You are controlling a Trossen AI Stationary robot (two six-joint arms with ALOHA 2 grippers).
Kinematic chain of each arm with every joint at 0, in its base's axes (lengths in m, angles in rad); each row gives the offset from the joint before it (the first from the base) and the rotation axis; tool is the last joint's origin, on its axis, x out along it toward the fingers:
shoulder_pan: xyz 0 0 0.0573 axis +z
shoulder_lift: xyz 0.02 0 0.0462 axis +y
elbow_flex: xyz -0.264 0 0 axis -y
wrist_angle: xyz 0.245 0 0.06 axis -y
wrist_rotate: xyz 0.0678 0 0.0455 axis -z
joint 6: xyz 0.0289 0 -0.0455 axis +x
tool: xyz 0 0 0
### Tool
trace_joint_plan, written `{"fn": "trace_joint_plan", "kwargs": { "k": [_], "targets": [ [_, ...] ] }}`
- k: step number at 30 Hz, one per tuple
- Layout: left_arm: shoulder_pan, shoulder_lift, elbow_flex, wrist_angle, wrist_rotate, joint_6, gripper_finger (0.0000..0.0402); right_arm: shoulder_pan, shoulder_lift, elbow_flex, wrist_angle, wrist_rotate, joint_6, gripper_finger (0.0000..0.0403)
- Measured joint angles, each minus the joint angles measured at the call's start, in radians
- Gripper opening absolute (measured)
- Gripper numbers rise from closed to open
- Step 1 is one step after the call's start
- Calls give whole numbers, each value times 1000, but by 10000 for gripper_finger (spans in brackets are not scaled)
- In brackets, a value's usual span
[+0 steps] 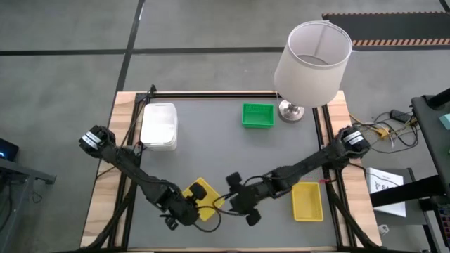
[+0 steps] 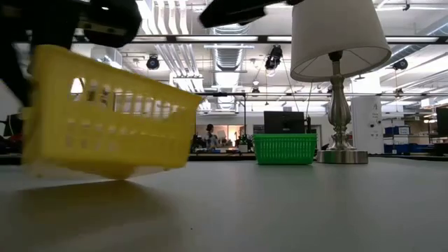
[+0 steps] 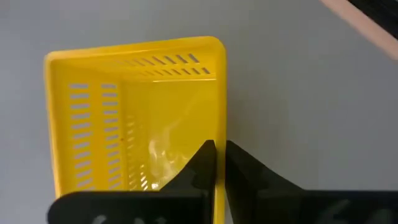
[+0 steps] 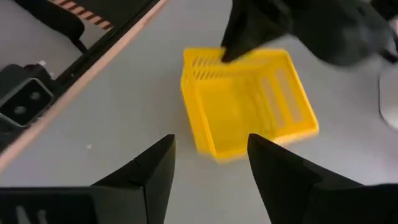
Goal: Stack baskets by color
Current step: Stack the left yellow bin on the right yellow bins
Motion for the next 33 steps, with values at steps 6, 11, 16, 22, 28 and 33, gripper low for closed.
{"fn": "trace_joint_plan", "kwargs": {
  "k": [6,11,16,22,28,33],
  "targets": [
    [32,0,0,7,-18,1,1,-60,81,48,70,-157,-96,194],
    [40,0,0,12,-41,37,1,-95,158,85,90,-226,-108,187],
    [43,0,0,42,-61,57,1,-111,239,117,87,-227,-126,173],
    [43,0,-4,34,-40,52,0,-111,265,123,89,-223,-189,104],
    [42,0,-5,52,-60,59,20,-110,261,123,75,-230,-221,16],
    [43,0,-5,55,-80,78,74,-112,252,123,50,-225,-223,10]
  ]
}}
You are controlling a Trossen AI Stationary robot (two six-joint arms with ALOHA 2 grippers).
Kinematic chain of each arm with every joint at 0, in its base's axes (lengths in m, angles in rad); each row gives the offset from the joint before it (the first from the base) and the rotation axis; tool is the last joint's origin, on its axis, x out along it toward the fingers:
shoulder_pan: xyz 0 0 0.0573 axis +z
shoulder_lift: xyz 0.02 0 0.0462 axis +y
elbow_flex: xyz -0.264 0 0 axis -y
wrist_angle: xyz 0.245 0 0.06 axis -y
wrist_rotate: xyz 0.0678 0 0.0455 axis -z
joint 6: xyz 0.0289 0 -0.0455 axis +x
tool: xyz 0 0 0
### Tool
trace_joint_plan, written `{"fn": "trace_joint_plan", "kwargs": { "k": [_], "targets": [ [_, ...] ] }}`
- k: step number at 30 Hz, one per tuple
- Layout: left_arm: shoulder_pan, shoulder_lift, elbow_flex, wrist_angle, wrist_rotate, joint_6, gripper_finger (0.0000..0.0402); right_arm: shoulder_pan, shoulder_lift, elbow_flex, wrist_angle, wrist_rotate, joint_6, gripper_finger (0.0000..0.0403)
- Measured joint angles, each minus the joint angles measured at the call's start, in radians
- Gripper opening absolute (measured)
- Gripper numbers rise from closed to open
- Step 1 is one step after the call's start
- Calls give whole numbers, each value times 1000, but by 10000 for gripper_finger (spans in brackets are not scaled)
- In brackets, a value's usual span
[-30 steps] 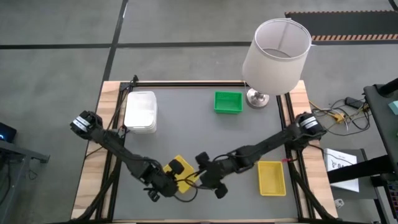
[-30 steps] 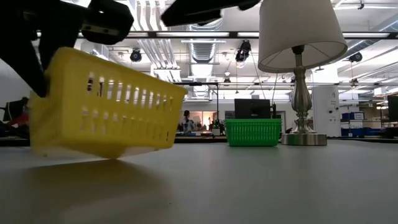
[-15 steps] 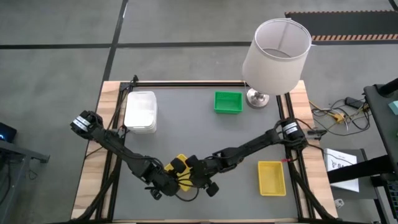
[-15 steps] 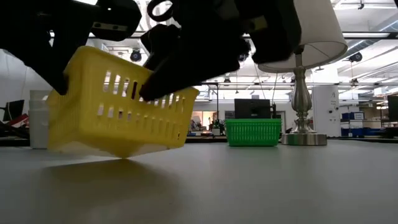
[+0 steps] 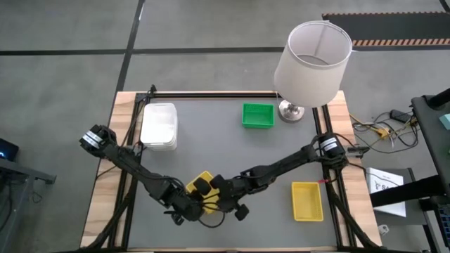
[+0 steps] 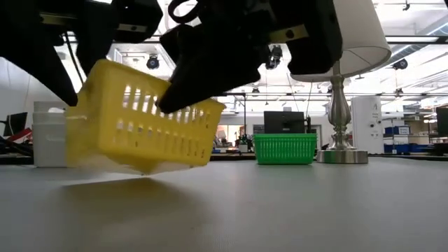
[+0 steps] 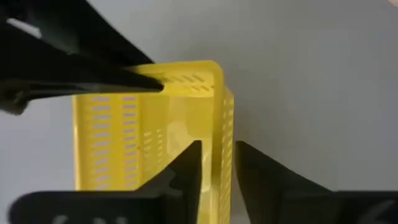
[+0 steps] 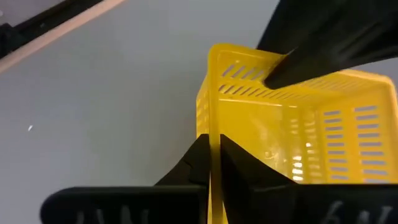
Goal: Stack baskets by color
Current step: Stack the left yellow bin on the right yellow bins
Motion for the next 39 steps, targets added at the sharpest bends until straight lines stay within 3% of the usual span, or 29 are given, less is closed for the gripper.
{"fn": "trace_joint_plan", "kwargs": {
  "k": [5,10,17,22,32,36,39],
  "targets": [
    [-1,-31,0,-11,-47,32,122,1,-3,0,-52,17,19,9],
    [-2,-105,0,-8,-77,54,136,8,-41,0,-172,70,80,9],
    [-2,-228,0,-11,-302,57,136,81,-176,-4,-396,229,249,9],
    [-2,-293,-1,-3,-356,83,137,174,-290,-6,-538,367,468,9],
    [-2,-332,-2,-4,-407,101,137,492,-409,-10,-819,671,1076,9],
    [-2,-331,-2,-4,-426,102,137,608,-412,-10,-993,680,1343,9],
    [-2,-331,-2,-4,-433,102,137,694,-411,-10,-1078,626,1468,9]
  ]
}}
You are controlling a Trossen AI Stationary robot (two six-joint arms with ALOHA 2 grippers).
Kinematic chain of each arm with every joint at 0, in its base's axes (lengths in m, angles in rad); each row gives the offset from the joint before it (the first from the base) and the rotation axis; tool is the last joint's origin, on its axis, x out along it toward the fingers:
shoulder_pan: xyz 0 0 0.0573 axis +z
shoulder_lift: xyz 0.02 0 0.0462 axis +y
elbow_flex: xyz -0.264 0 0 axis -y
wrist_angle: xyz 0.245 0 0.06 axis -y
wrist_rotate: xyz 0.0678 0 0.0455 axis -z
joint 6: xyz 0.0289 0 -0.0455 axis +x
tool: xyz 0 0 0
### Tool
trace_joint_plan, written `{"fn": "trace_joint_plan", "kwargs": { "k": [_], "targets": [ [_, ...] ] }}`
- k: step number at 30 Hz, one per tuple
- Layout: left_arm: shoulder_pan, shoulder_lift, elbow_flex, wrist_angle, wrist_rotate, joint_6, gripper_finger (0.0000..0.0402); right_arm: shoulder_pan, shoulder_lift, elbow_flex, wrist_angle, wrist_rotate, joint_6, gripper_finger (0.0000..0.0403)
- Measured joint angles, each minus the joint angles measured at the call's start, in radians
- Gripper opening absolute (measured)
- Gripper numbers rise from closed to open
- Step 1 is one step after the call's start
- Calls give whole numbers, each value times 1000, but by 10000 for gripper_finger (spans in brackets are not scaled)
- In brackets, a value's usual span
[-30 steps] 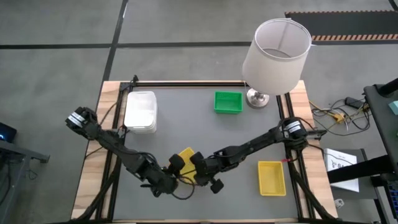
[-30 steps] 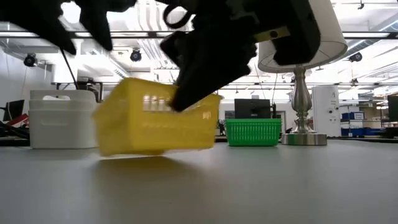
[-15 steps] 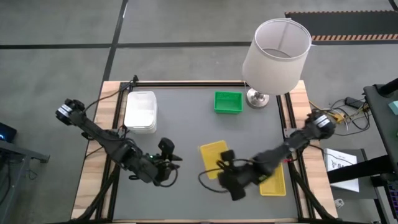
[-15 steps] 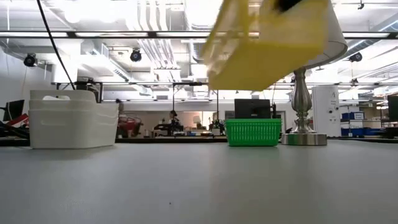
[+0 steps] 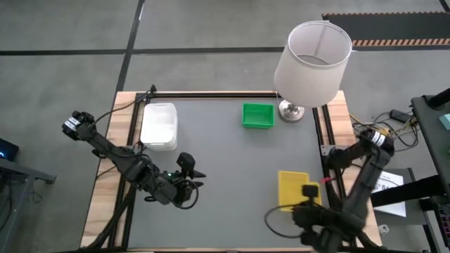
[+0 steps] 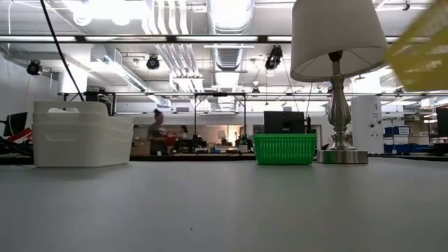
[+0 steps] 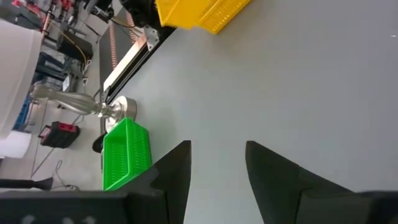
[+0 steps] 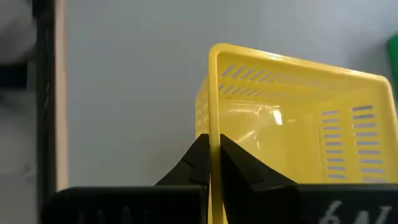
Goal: Stack baskets by color
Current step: Stack the left yellow bin on the right yellow bins
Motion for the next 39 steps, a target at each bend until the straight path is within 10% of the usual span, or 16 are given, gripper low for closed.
{"fn": "trace_joint_plan", "kwargs": {
  "k": [16,39],
  "targets": [
    [0,0,-1,33,-40,0,137,280,6,-117,-79,63,400,9],
    [0,-2,-1,93,-95,0,137,280,6,-296,147,62,334,10]
  ]
}}
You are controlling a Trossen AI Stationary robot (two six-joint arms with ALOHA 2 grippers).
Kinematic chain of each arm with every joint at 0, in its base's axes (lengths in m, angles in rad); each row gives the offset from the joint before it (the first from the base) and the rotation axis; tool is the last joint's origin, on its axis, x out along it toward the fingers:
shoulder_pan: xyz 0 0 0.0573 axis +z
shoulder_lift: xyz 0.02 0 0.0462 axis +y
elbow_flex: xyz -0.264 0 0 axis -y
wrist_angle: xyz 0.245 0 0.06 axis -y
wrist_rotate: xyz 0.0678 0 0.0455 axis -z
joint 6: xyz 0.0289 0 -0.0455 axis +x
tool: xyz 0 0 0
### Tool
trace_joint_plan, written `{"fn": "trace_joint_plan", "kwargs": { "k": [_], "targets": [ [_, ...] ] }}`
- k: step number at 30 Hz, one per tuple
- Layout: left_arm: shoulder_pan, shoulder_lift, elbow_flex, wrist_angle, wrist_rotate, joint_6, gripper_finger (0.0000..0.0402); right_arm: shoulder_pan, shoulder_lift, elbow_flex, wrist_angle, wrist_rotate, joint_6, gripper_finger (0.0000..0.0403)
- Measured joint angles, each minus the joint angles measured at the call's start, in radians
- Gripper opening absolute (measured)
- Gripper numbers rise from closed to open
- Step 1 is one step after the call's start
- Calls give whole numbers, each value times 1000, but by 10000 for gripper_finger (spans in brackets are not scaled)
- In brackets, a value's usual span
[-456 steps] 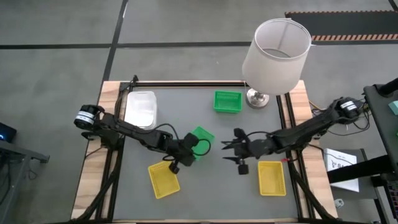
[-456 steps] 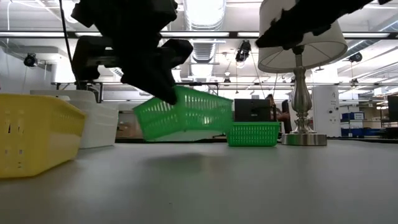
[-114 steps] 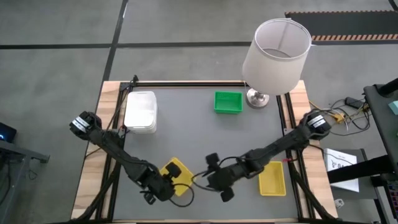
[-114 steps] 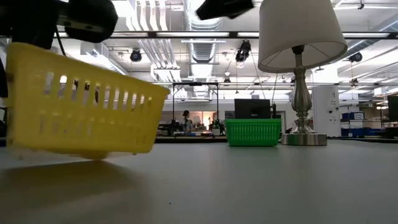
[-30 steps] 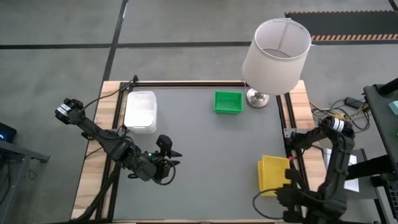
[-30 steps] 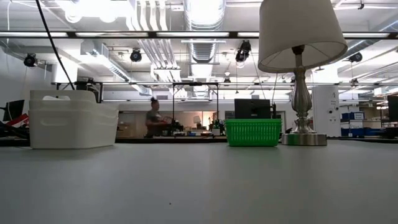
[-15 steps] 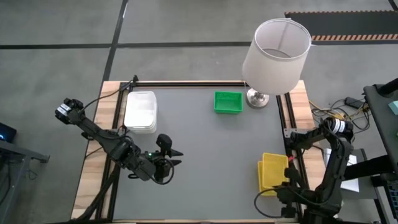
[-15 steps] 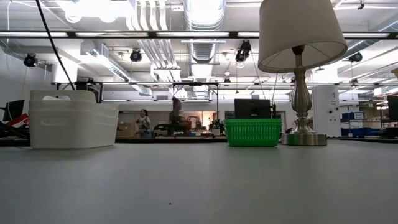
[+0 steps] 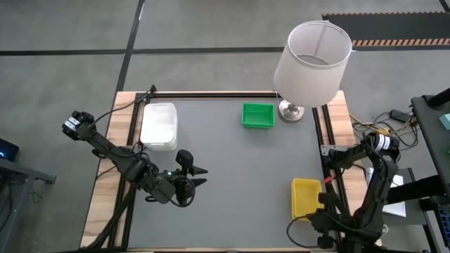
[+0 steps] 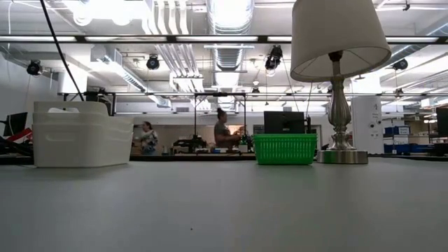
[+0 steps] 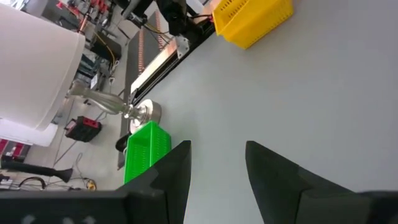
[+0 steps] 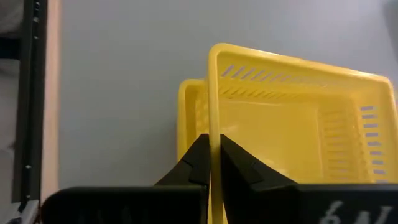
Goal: Stack baskets by color
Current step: Stack the left yellow bin on the right yellow bins, then return to Home Position
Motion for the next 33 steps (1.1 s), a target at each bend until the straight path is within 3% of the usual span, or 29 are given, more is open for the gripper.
{"fn": "trace_joint_plan", "kwargs": {
  "k": [13,16,19,21,24,29,33],
  "targets": [
    [-3,-7,-51,13,38,-48,137,0,-1,9,2,8,102,103],
    [-3,-22,-97,41,56,-98,137,0,-2,26,0,90,100,119],
    [-3,-47,-169,124,64,-102,137,0,-3,23,2,295,34,126],
    [-3,-83,-228,185,98,-80,134,-5,-3,7,17,450,-58,124],
    [-2,-160,-324,306,137,-22,121,-33,-9,-25,23,566,-169,103],
    [1,-349,-472,419,138,25,84,-132,-48,-124,76,603,-281,47],
    [11,-513,-561,430,133,25,54,-238,-103,-205,235,590,-470,13]
  ]
}}
